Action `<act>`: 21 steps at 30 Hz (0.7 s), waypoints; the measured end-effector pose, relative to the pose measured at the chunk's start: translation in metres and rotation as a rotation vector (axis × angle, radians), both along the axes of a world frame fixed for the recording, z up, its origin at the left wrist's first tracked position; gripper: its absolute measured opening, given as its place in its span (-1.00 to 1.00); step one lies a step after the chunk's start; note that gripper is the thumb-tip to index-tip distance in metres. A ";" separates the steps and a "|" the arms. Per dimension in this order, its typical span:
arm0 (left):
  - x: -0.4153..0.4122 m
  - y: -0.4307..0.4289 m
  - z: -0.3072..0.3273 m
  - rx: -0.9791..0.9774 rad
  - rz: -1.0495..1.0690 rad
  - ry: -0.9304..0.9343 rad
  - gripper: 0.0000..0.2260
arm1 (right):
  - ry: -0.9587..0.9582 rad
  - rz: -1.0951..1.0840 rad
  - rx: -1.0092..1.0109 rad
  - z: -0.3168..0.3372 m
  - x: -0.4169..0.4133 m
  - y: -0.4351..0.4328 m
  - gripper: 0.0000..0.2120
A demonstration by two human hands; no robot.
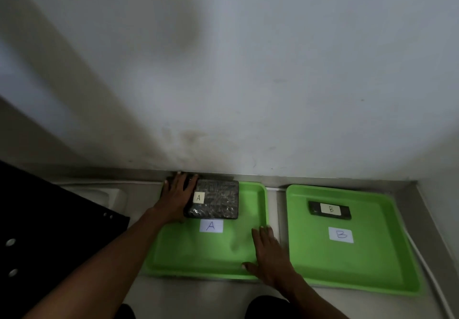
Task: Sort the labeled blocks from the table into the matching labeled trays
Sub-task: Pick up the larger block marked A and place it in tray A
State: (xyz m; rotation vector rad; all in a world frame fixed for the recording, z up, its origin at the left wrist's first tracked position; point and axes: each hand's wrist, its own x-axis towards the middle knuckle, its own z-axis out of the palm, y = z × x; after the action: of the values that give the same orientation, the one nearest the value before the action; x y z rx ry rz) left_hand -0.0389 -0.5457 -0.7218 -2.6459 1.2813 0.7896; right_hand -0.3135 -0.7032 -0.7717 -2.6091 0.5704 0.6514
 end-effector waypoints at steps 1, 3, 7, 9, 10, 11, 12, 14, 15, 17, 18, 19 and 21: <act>0.000 0.000 -0.001 0.013 0.009 0.005 0.15 | -0.004 0.005 -0.005 -0.003 -0.001 0.001 -0.06; -0.002 -0.001 -0.002 0.038 0.030 -0.001 0.14 | -0.018 0.002 -0.010 -0.007 -0.003 0.005 -0.06; -0.005 -0.003 -0.002 0.057 0.067 0.032 0.08 | -0.033 0.004 -0.018 -0.010 -0.005 0.010 -0.07; -0.008 -0.002 -0.005 0.035 0.086 0.033 0.05 | -0.042 0.000 -0.019 -0.010 -0.005 0.012 -0.07; -0.009 -0.001 -0.008 0.019 0.089 0.026 0.02 | -0.042 -0.002 -0.019 -0.010 -0.005 0.012 -0.06; -0.011 0.000 -0.010 0.003 0.084 0.015 -0.02 | -0.041 -0.001 -0.018 -0.010 -0.005 0.012 -0.06; -0.013 0.002 -0.013 -0.015 0.077 -0.001 -0.05 | -0.037 -0.001 -0.020 -0.011 -0.005 0.012 -0.06; -0.016 0.002 -0.015 -0.046 0.072 -0.034 -0.09 | -0.038 -0.001 -0.025 -0.011 -0.005 0.012 -0.06; -0.018 0.002 -0.015 -0.052 0.079 -0.042 -0.10 | -0.042 -0.005 -0.022 -0.012 -0.005 0.012 -0.06; -0.020 0.002 -0.015 -0.053 0.090 -0.057 -0.10 | -0.033 -0.009 -0.018 -0.013 -0.005 0.011 -0.05; -0.021 0.003 -0.014 -0.049 0.086 -0.075 -0.10 | -0.029 -0.007 -0.018 -0.013 -0.004 0.011 -0.05; -0.021 0.003 -0.014 -0.051 0.080 -0.085 -0.11 | -0.029 -0.007 -0.015 -0.013 -0.004 0.011 -0.05; -0.021 0.006 -0.013 -0.054 0.070 -0.102 -0.11 | -0.022 -0.007 -0.012 -0.011 -0.003 0.010 -0.05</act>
State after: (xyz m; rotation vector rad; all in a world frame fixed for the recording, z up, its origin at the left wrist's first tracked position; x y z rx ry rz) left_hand -0.0598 -0.5399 -0.7345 -2.7478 1.2069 0.6277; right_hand -0.3167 -0.6928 -0.7825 -2.6211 0.5779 0.6176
